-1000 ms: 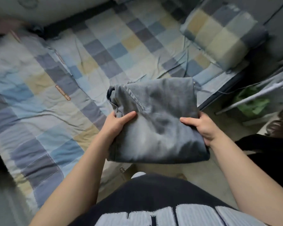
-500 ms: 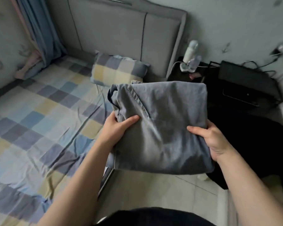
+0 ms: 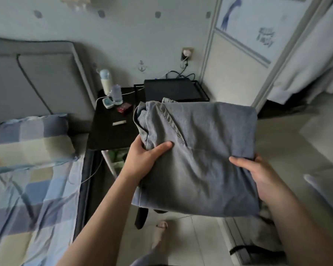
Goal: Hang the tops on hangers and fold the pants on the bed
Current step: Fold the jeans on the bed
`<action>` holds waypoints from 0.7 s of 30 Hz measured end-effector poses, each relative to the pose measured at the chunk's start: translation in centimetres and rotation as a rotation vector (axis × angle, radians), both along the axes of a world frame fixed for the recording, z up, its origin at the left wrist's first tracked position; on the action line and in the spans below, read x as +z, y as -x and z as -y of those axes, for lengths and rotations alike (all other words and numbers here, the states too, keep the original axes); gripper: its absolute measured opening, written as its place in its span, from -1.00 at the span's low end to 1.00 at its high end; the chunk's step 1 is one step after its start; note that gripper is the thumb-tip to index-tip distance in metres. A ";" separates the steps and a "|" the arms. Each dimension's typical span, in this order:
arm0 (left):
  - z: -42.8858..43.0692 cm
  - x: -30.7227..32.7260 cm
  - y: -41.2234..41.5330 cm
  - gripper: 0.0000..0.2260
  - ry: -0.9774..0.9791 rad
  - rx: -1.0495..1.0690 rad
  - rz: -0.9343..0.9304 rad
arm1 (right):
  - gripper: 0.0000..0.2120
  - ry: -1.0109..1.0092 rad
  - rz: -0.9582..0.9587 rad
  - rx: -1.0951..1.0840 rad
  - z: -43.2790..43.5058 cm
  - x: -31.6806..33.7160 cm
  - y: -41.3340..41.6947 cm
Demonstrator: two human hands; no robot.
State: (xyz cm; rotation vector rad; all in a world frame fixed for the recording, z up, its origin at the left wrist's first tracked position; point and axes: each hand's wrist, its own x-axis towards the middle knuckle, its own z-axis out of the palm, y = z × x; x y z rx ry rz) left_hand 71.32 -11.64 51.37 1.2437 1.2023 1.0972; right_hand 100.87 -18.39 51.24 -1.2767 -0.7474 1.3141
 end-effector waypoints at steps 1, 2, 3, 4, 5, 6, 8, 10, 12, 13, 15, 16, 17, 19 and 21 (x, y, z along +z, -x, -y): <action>-1.1 0.2 -2.0 -0.53 0.006 -0.056 0.013 | -0.58 0.002 -0.003 -0.036 0.3 -0.1 -1.6; -2.3 0.4 -3.9 -0.52 0.008 -0.111 0.023 | -0.58 0.001 -0.002 -0.076 0.7 -0.1 -3.1; -3.4 0.6 -5.9 -0.52 0.005 -0.165 0.029 | -0.59 0.001 0.006 -0.120 1.0 -0.1 -4.6; -4.6 0.6 -7.9 -0.53 0.001 -0.218 0.033 | -0.59 0.002 0.016 -0.163 1.3 -0.2 -6.1; -5.6 0.7 -10.0 -0.54 -0.003 -0.270 0.037 | -0.60 0.004 0.028 -0.206 1.5 -0.2 -7.6; -6.6 0.8 -12.1 -0.53 -0.002 -0.319 0.036 | -0.62 0.007 0.043 -0.257 1.7 -0.2 -9.0; -8.8 0.9 -16.5 -0.49 0.006 -0.423 0.041 | -0.68 0.034 0.064 -0.381 1.7 -0.1 -11.7; -11.0 0.9 -20.9 -0.48 0.009 -0.521 0.043 | -0.65 0.068 0.063 -0.509 1.8 -0.2 -14.2; -12.9 0.9 -25.1 -0.47 0.011 -0.611 0.018 | -0.57 0.091 0.052 -0.620 2.0 -0.2 -16.5; -13.7 1.0 -27.2 -0.46 0.011 -0.653 0.000 | -0.53 0.102 0.052 -0.667 2.2 -0.2 -17.5; -15.2 0.7 -31.2 -0.44 -0.005 -0.737 -0.049 | -0.48 0.123 0.054 -0.771 2.6 -0.6 -19.4; -15.8 0.5 -33.2 -0.42 -0.012 -0.773 -0.077 | -0.48 0.129 0.052 -0.830 2.9 -0.9 -20.2; -16.1 0.2 -35.2 -0.37 -0.012 -0.807 -0.107 | -0.48 0.136 0.043 -0.889 3.3 -1.3 -20.9; -16.2 -0.6 -38.9 -0.28 -0.001 -0.869 -0.156 | -0.48 0.159 -0.001 -0.981 4.3 -2.4 -22.1; -16.0 -1.5 -42.3 -0.37 0.012 -0.941 -0.175 | -0.39 0.196 -0.041 -1.030 5.4 -3.5 -23.2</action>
